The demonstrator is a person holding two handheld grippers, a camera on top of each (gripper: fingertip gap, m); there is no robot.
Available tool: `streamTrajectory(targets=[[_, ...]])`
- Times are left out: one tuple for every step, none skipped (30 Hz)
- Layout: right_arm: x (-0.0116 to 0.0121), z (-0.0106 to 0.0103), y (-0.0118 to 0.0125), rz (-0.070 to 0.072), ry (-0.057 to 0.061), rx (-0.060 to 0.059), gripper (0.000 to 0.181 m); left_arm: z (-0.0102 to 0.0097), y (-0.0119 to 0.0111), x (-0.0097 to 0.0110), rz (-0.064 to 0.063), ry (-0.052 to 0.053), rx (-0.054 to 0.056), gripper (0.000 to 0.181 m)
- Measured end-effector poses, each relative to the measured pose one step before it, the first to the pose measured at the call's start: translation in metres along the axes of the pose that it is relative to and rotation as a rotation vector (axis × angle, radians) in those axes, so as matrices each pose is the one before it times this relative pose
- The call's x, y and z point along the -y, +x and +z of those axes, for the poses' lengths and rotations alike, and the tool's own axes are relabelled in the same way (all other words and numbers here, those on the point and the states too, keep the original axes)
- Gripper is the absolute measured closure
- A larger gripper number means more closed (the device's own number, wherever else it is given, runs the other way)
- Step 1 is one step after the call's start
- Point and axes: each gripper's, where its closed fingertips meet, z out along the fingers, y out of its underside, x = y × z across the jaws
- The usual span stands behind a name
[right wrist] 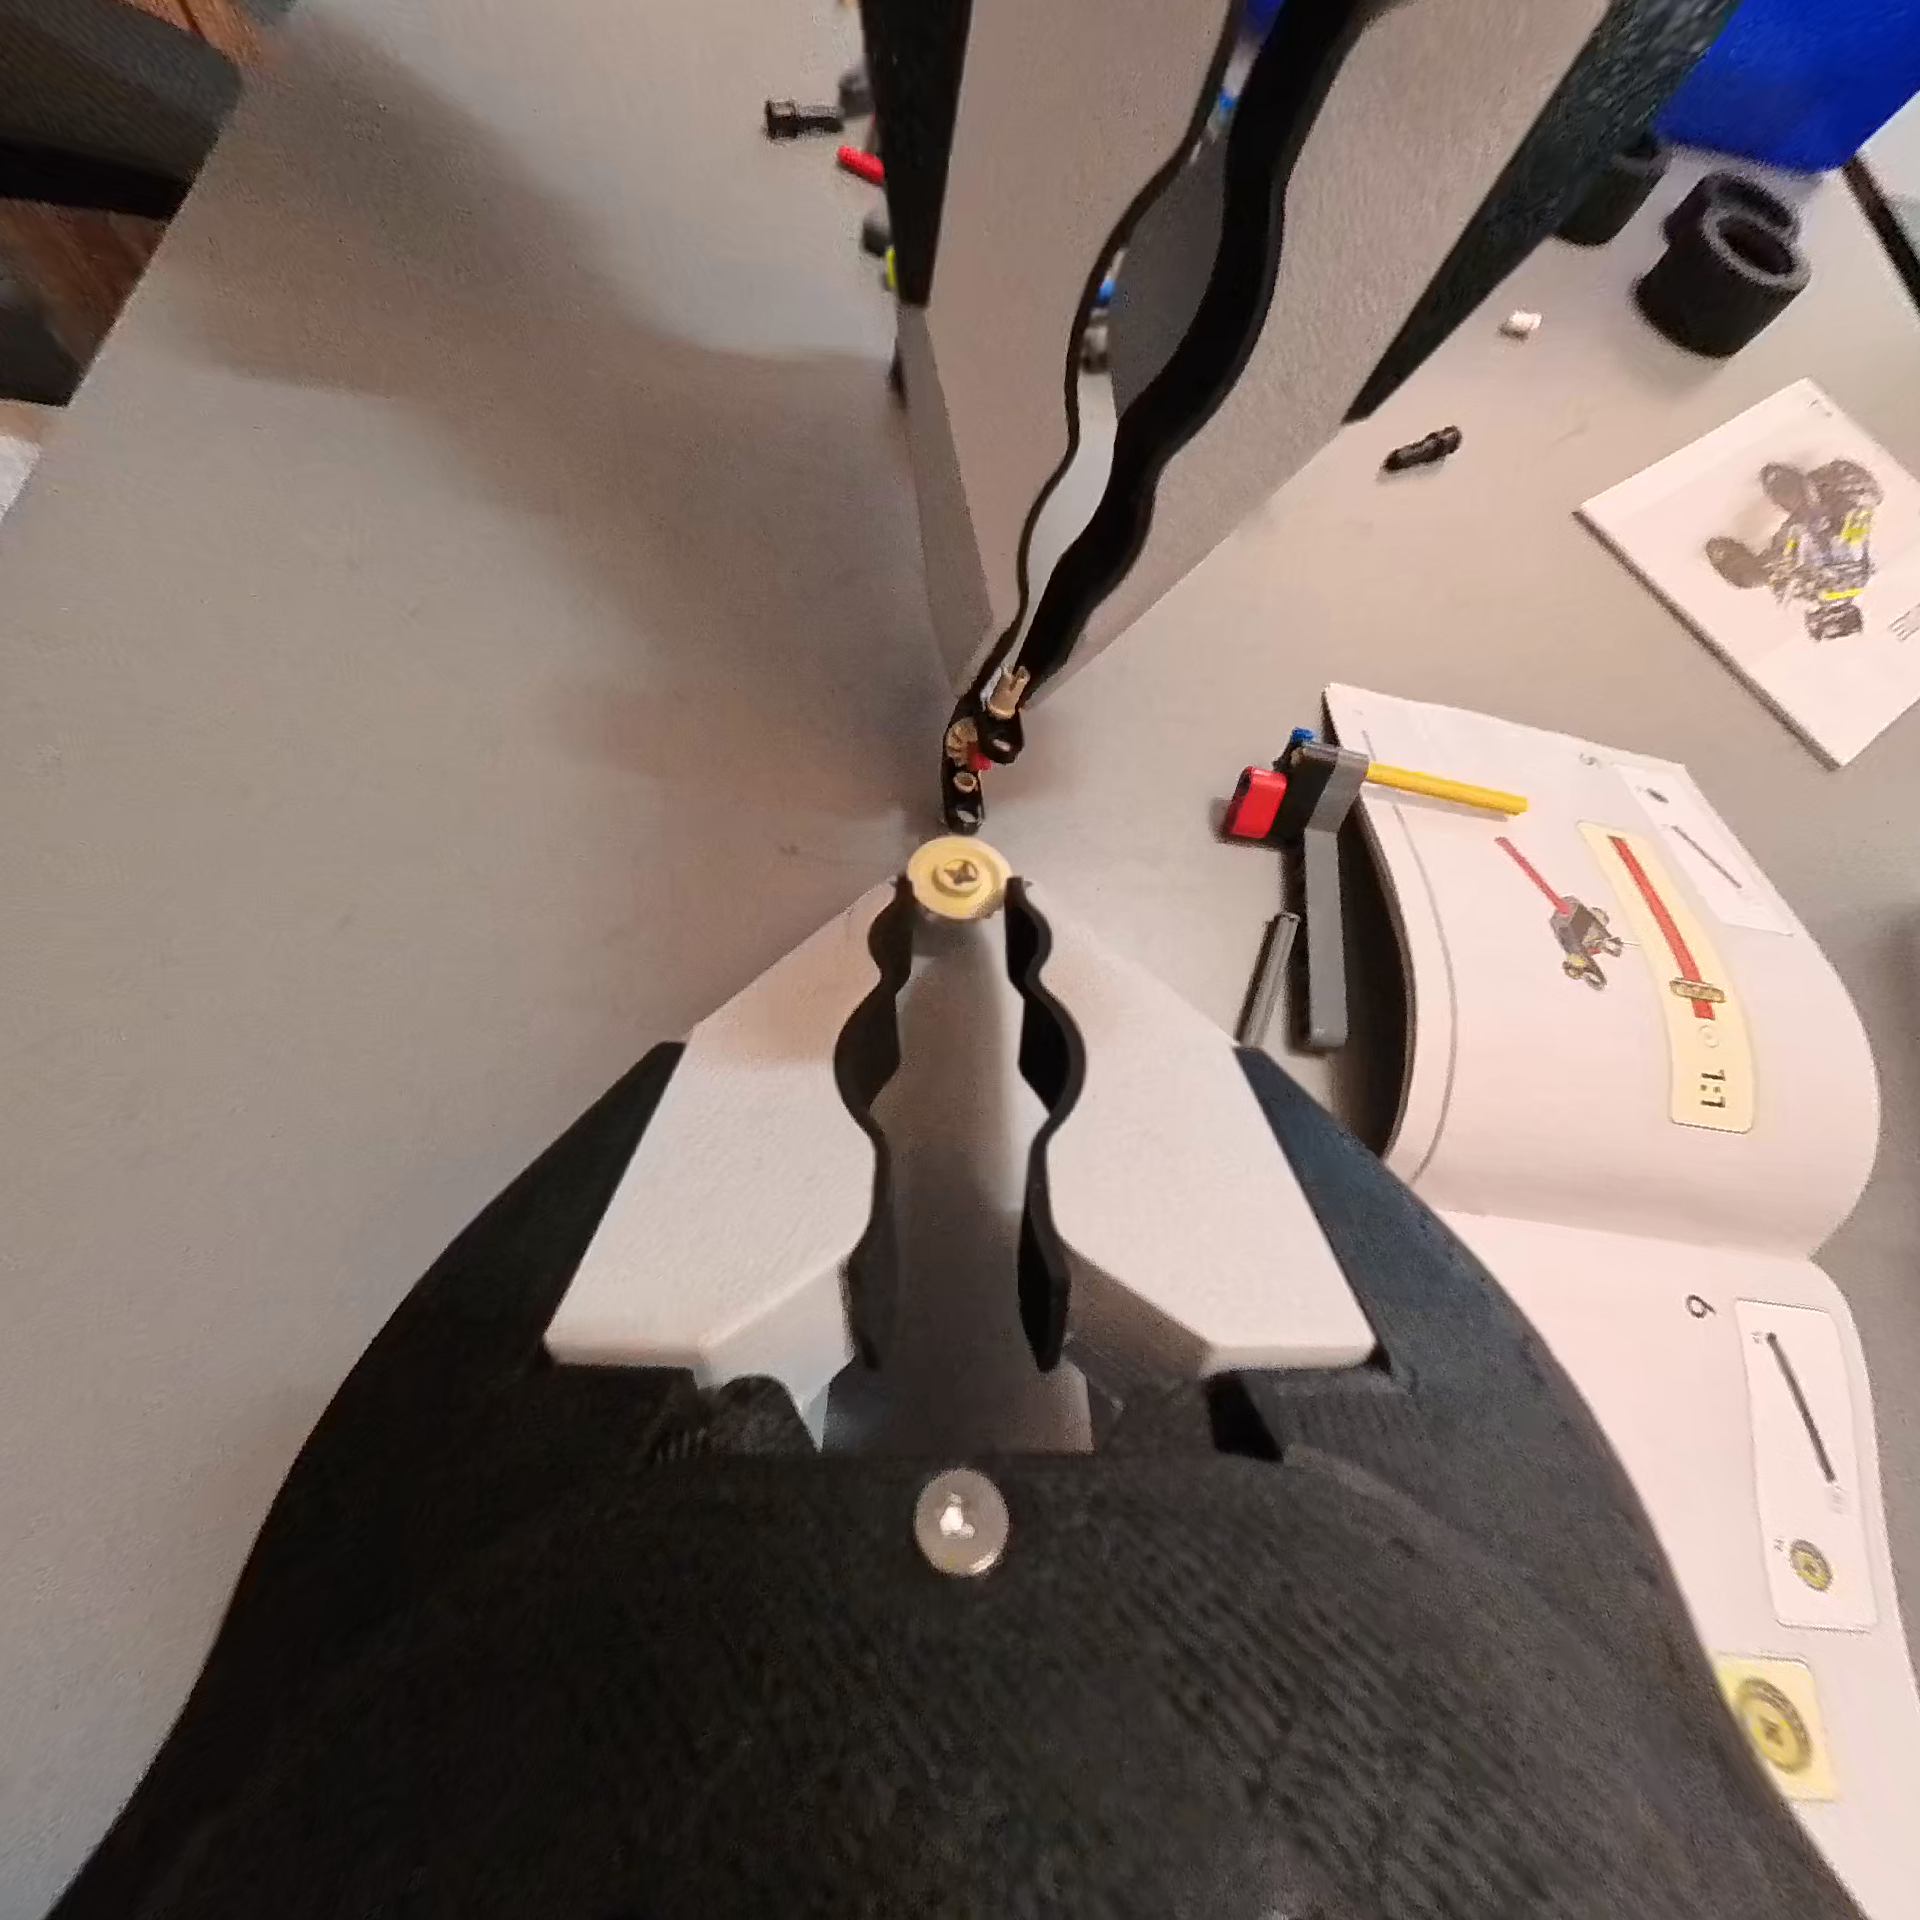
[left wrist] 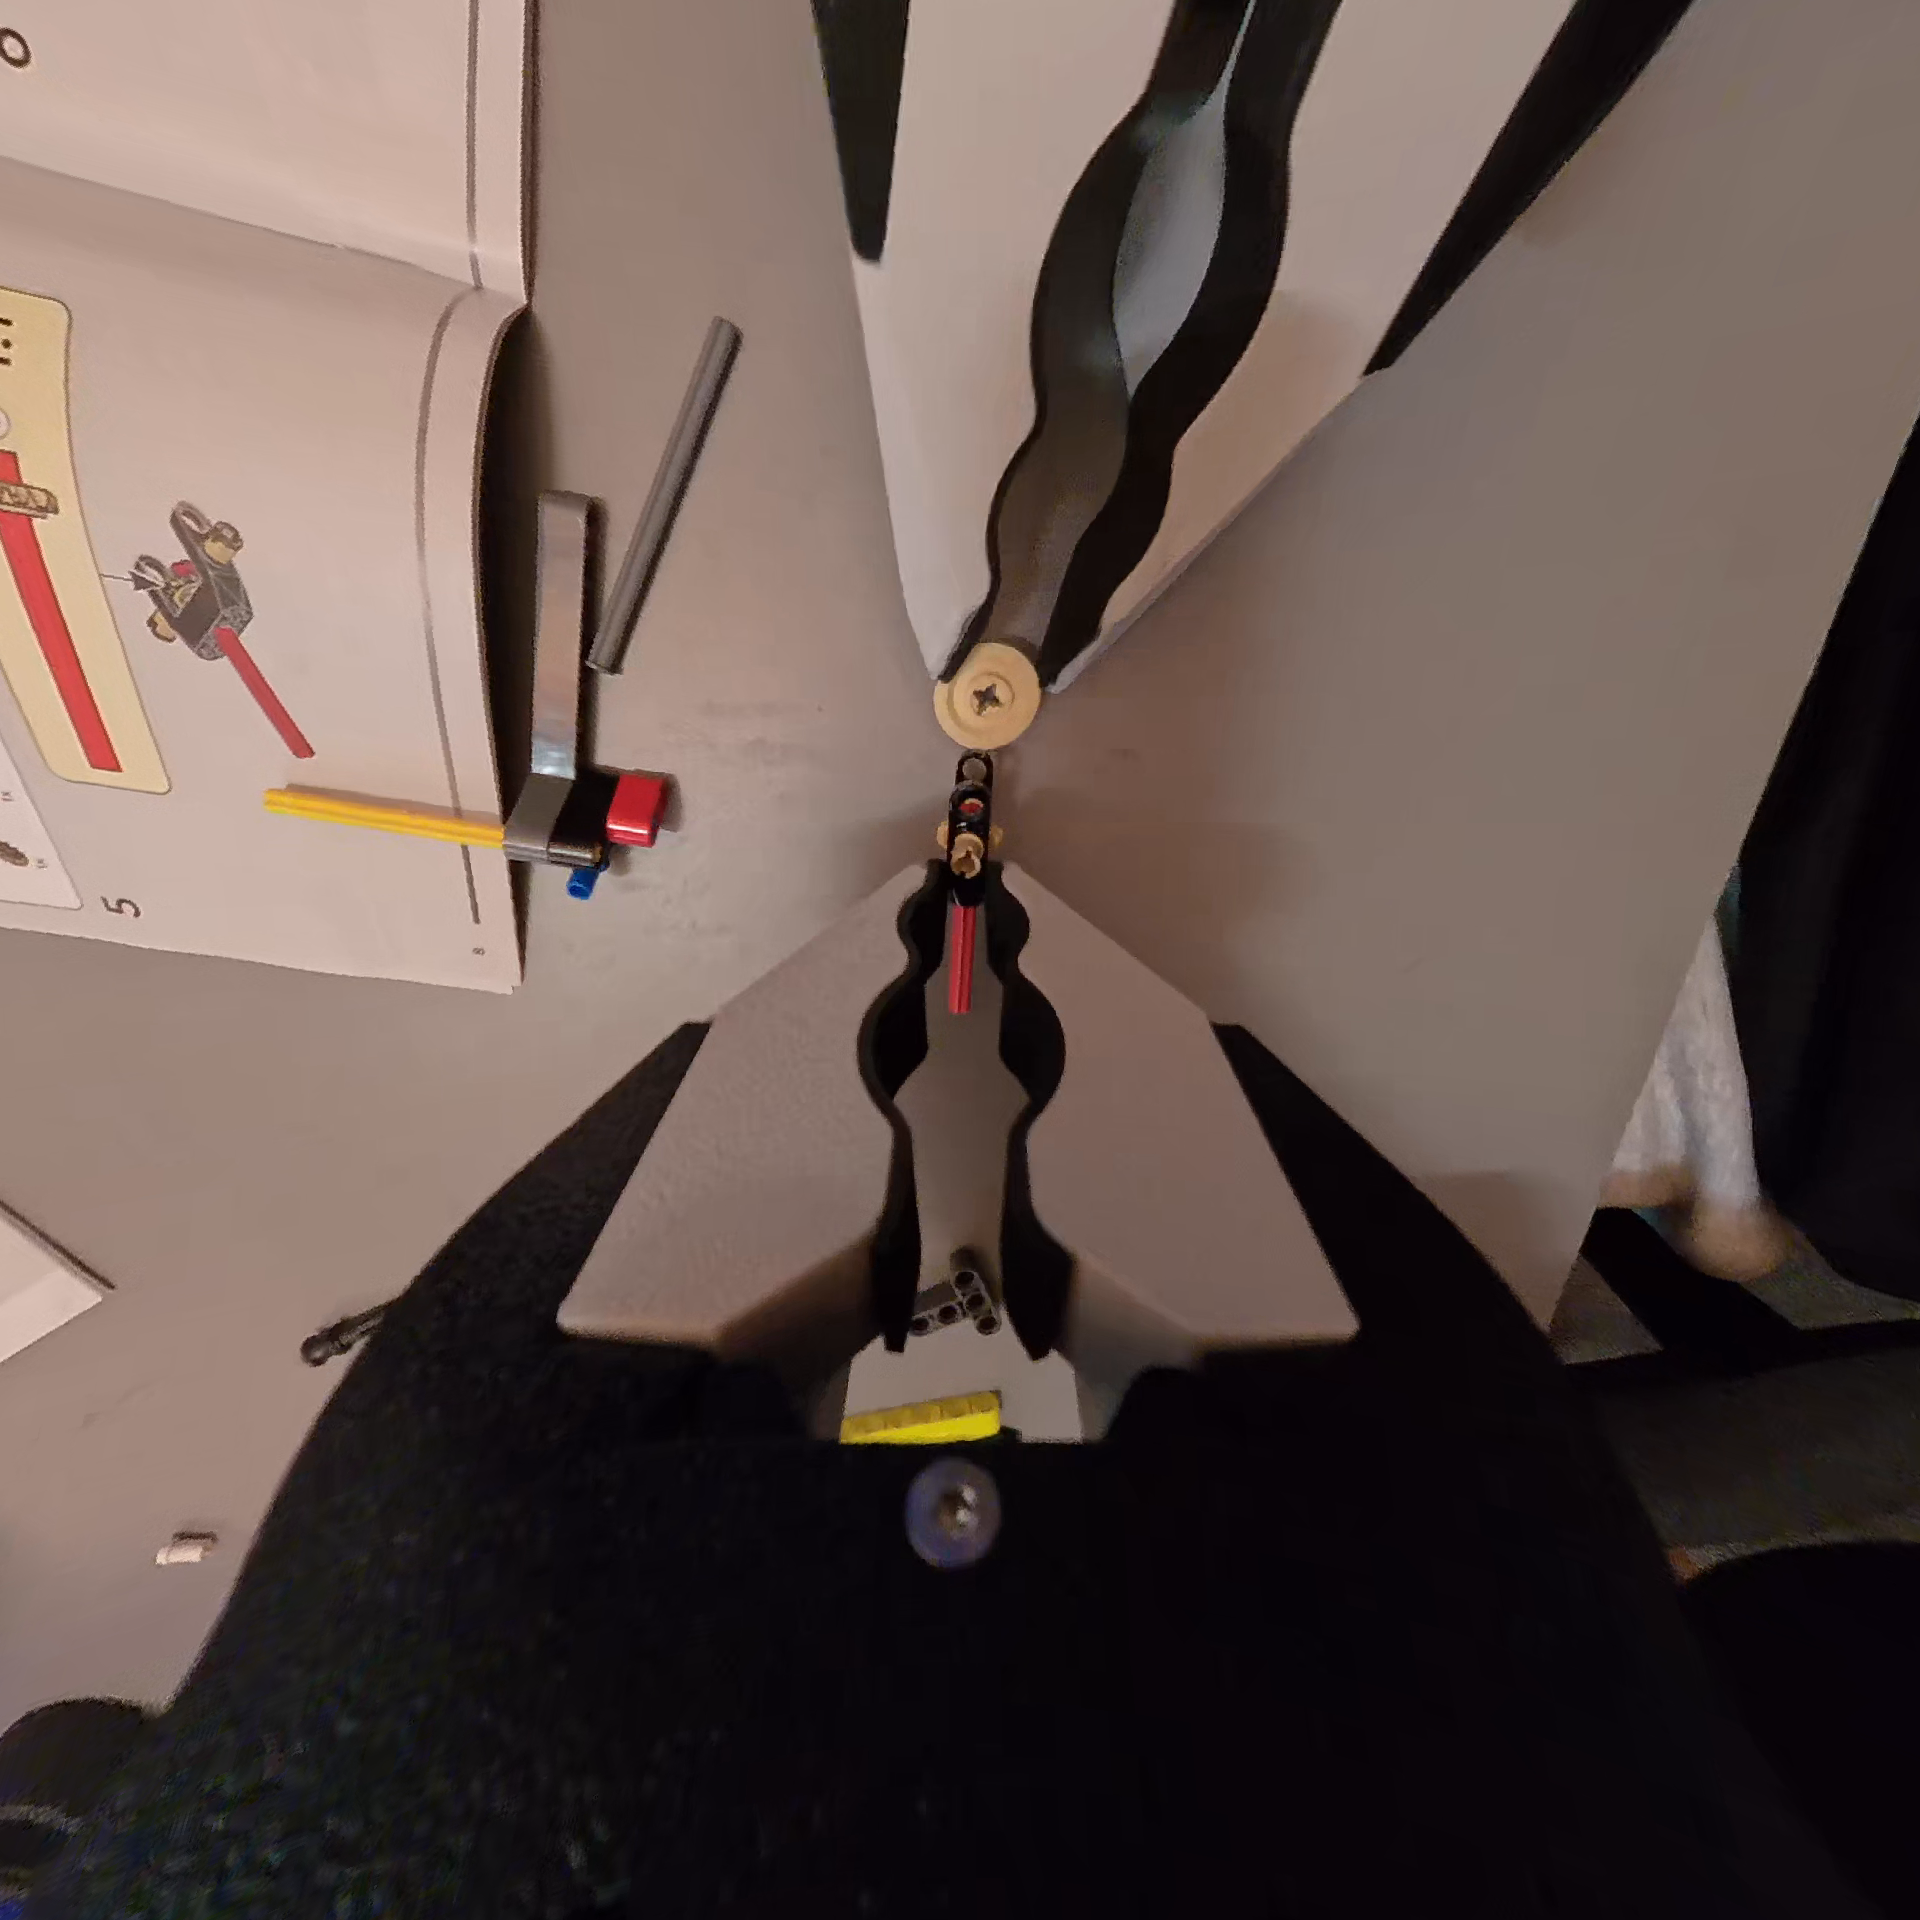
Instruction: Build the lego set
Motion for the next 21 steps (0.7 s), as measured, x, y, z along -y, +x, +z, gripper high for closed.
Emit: streamTrajectory(targets=[[0.00167, -0.00079, 0.00142, 0.0005, 0.0091, -0.0081, 0.166, 0.0, -0.00063, 0.00063, 0.0025, -0.0045, 0.0028, 0.176], [0.00145, -0.00034, 0.0016, 0.0047, 0.0075, -0.0061, 0.166, -0.00004, -0.00034, 0.00068, 0.0038, -0.0042, 0.003, 0.176], [0.00092, -0.00048, 0.00176, 0.0053, 0.0043, -0.0069, 0.166, 0.00013, -0.00025, 0.00079, 0.0035, -0.0038, 0.0038, 0.176], [0.00128, -0.00061, 0.0001, 0.0052, 0.0058, 0.0032, 0.166, 0.00019, 0.00005, 0.00088, 0.0042, -0.0031, 0.0028, 0.176], [0.00242, -0.00064, 0.0002, 0.0065, 0.0141, 0.001, 0.166, 0.00024, 0.00031, 0.00092, 0.0035, -0.0022, 0.0019, 0.176], [0.00239, -0.00052, 0.00153, 0.0059, 0.0138, -0.0084, 0.166, 0.00016, 0.00014, 0.00074, 0.0027, -0.0022, 0.0013, 0.176], [0.00057, -0.00073, 0.00107, 0.003, 0.0035, -0.0044, 0.167, 0.00003, 0.00015, 0.00032, 0.003, -0.0031, 0.0018, 0.176], [-0.00076, -0.00084, 0.00041, 0.0062, -0.0029, 0.0009, 0.167, 0.0, -0.00007, 0.00017, 0.0023, -0.0022, 0.0022, 0.176], [-0.00015, -0.00082, 0.00104, 0.0088, 0.0054, -0.0023, 0.167, 0.00005, -0.00002, 0.00021, 0.0007, -0.0005, 0.0012, 0.176], [0.00116, -0.00109, -0.00001, 0.0049, 0.0154, 0.0017, 0.167, 0.00001, 0.00004, -0.00001, 0.0001, 0.0, 0.0004, 0.176], [0.00236, -0.0014, -0.0005, 0.0088, 0.022, 0.0043, 0.167, -0.00007, 0.00001, -0.0003, -0.0003, -0.0001, 0.0001, 0.176], [0.00272, -0.00128, 0.00014, 0.0164, 0.0241, 0.0024, 0.167, 0.00007, 0.00006, -0.0002, -0.001, 0.0008, -0.0007, 0.176], [0.0021, -0.0011, 0.00045, 0.0108, 0.015, 0.0023, 0.167, 0.00003, -0.00002, -0.00013, -0.0013, 0.0025, -0.0014, 0.176], [0.00069, -0.00042, 0.00082, 0.0082, 0.0049, -0.0005, 0.167, -0.00007, -0.00011, -0.00006, -0.0019, 0.0027, -0.0018, 0.176], [-0.00017, 0.00015, 0.00105, 0.0066, -0.0013, -0.0032, 0.167, 0.0001, -0.00008, -0.00009, -0.0019, 0.0022, -0.0022, 0.176], [0.00027, 0.00015, 0.00093, 0.0033, 0.001, -0.0062, 0.167, -0.00007, -0.00004, 0.00001, -0.0005, 0.0019, -0.0015, 0.176], [0.00188, 0.00066, -0.00096, 0.0016, 0.0079, 0.0039, 0.167, 0.00006, 0.00003, 0.0, 0.001, 0.0014, 0.0, 0.176], [0.00313, 0.00104, -0.0018, 0.0027, 0.0146, 0.008, 0.167, -0.00004, -0.00002, 0.00006, 0.0008, 0.001, 0.0005, 0.176], [0.00251, 0.00127, -0.00109, 0.0011, 0.0098, 0.0032, 0.167, 0.0001, 0.00002, -0.00005, 0.0002, -0.0002, 0.0004, 0.176], [0.00115, 0.00103, -0.00015, -0.0034, 0.0033, -0.0029, 0.167, 0.00002, -0.00012, -0.0005, 0.0004, -0.0018, 0.0005, 0.176], [0.00073, 0.00044, -0.00069, -0.0026, 0.0032, 0.001, 0.167, 0.0, -0.00002, -0.00039, -0.0008, 0.0002, -0.0002, 0.176]])
